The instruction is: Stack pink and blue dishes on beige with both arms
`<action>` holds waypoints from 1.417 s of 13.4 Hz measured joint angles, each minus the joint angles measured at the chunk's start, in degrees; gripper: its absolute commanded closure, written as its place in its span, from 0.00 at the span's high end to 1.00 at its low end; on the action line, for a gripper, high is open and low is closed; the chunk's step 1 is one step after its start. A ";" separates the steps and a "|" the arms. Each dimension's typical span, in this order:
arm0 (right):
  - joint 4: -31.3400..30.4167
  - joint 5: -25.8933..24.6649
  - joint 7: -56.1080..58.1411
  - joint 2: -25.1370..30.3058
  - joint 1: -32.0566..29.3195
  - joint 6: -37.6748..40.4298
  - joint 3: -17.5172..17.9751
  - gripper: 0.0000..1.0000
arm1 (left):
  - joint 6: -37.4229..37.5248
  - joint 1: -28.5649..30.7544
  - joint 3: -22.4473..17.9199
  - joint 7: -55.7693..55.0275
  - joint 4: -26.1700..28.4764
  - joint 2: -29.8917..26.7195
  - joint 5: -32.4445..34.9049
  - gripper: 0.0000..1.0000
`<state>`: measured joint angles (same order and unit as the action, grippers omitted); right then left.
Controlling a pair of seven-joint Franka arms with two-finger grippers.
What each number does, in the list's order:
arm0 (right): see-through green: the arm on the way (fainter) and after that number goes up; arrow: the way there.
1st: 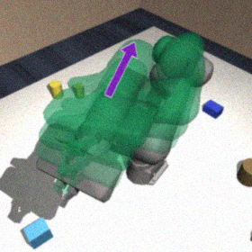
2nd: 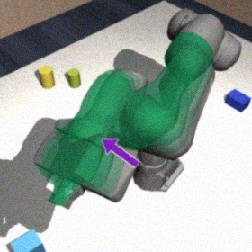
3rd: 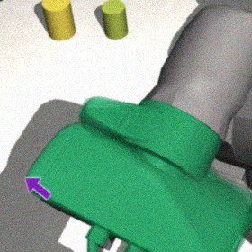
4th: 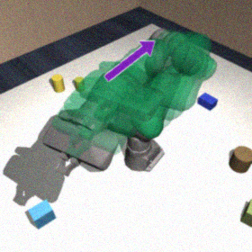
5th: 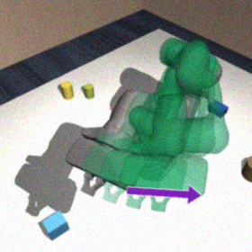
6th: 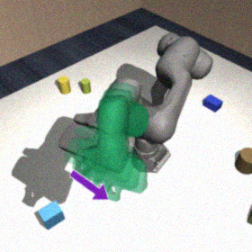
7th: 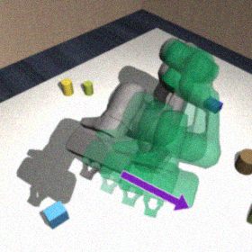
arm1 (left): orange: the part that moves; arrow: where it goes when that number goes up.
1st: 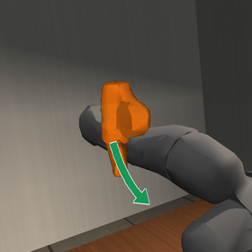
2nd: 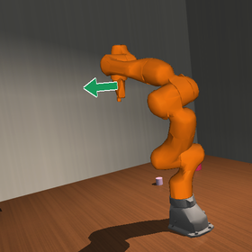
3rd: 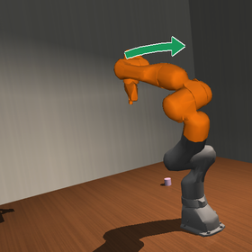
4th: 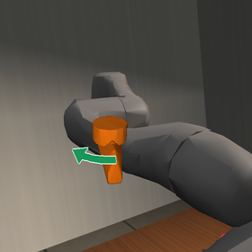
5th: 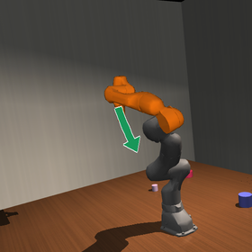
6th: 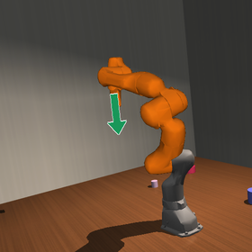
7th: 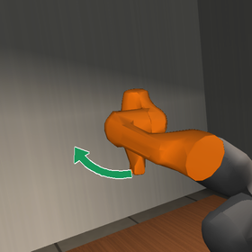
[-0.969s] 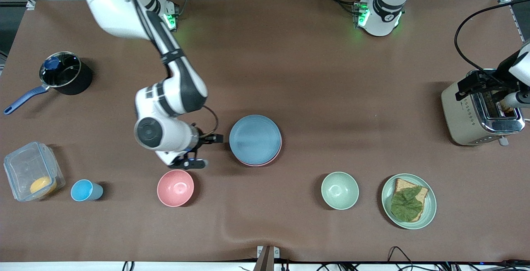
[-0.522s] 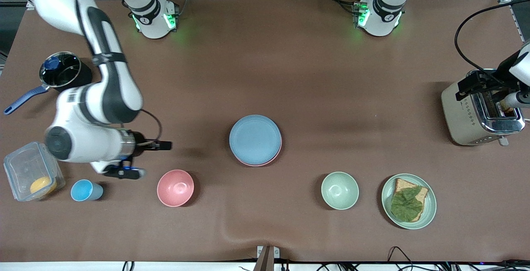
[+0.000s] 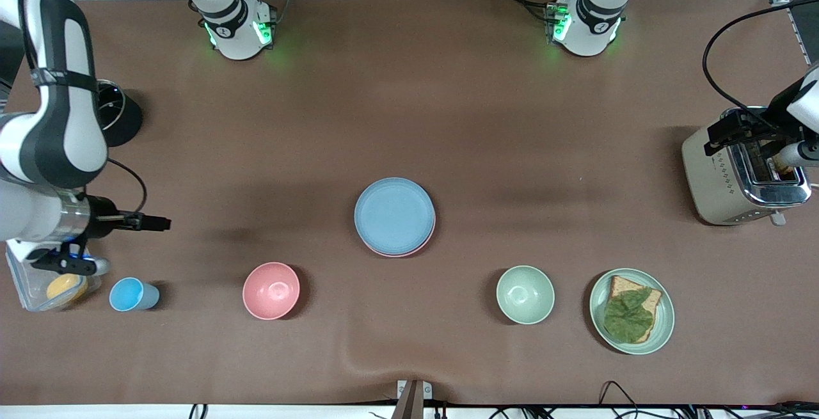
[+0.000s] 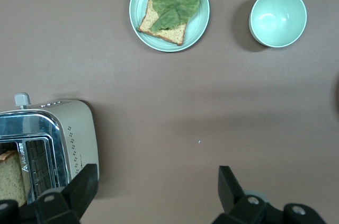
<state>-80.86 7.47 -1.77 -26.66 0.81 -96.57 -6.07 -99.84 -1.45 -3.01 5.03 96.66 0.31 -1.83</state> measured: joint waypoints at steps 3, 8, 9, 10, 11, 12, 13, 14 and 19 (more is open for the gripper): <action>-0.95 -0.47 0.00 4.90 0.21 1.16 -0.10 1.00 | 0.00 0.01 -0.14 0.00 -0.01 0.00 0.83 1.00; -8.24 -0.72 -0.01 18.84 0.04 5.90 -0.33 1.00 | -0.01 0.03 -0.28 0.00 -0.09 0.00 2.39 1.00; -9.07 -0.76 -0.02 21.01 0.04 9.54 -0.39 1.00 | -0.04 0.03 -0.29 0.00 -0.18 0.01 2.41 1.00; -9.64 -0.78 -0.02 22.58 0.04 12.19 -0.41 1.00 | -0.06 0.03 -0.29 0.00 -0.34 0.01 2.41 1.00; -10.10 -0.81 -0.02 23.65 0.04 13.41 -0.44 1.00 | -0.06 0.00 -0.29 0.00 -0.48 0.03 2.41 1.00; -10.29 -1.07 -0.02 24.26 0.04 13.74 -0.48 1.00 | -0.06 -0.01 -0.28 0.00 -0.58 0.08 2.41 1.00; -10.31 -1.87 -0.01 24.57 0.05 13.82 -0.47 1.00 | -0.07 -0.03 -0.26 0.00 -0.60 0.12 2.41 1.00; -10.31 -2.71 0.08 24.69 0.07 13.81 -0.44 1.00 | -0.09 -0.03 -0.26 0.00 -0.61 0.17 2.41 1.00; -10.18 -5.19 0.92 24.83 1.39 12.94 0.25 1.00 | -0.12 -0.03 -0.26 0.00 -0.76 0.20 2.41 1.00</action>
<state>-91.04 2.28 -0.85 -1.84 2.20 -83.63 -5.83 -99.96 -1.48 -3.26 5.03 95.90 0.51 0.58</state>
